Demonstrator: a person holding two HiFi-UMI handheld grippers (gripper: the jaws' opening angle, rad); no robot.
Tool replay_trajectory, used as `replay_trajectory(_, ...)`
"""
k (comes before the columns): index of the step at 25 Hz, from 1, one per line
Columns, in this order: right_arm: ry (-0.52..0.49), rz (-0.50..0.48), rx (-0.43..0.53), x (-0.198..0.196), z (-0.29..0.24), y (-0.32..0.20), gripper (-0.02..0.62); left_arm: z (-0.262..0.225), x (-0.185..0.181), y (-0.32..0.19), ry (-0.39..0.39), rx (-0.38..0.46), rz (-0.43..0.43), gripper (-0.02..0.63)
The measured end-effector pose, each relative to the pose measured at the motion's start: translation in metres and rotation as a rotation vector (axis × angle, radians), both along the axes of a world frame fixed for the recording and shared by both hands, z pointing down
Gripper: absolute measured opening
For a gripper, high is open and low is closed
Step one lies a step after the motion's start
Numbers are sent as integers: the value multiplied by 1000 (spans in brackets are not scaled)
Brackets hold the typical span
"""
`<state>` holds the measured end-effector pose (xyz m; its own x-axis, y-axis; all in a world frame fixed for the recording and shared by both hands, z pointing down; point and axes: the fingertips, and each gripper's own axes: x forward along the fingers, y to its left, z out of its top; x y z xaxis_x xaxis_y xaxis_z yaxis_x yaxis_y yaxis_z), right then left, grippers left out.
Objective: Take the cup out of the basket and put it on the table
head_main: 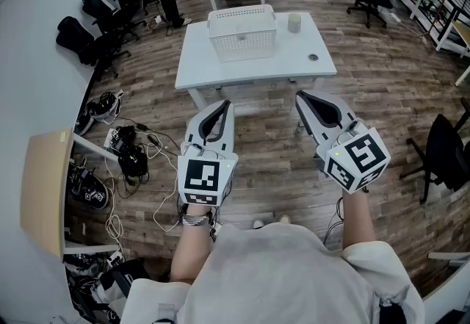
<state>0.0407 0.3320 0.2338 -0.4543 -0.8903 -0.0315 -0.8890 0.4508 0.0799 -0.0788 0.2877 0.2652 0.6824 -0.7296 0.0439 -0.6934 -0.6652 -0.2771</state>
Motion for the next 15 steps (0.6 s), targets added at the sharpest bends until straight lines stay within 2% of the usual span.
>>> replay_trajectory(5,30,-4,-11,9,8,2,16,3,15,0,6,-2,-1,0)
replay_trajectory(11,-29,0,-19,28,9,5,17,9,30,3,3,-10,-3,0)
replay_trajectory(15,-71,-44,-8,36,6,7,17,15,42,5,-5,-15,-5,0)
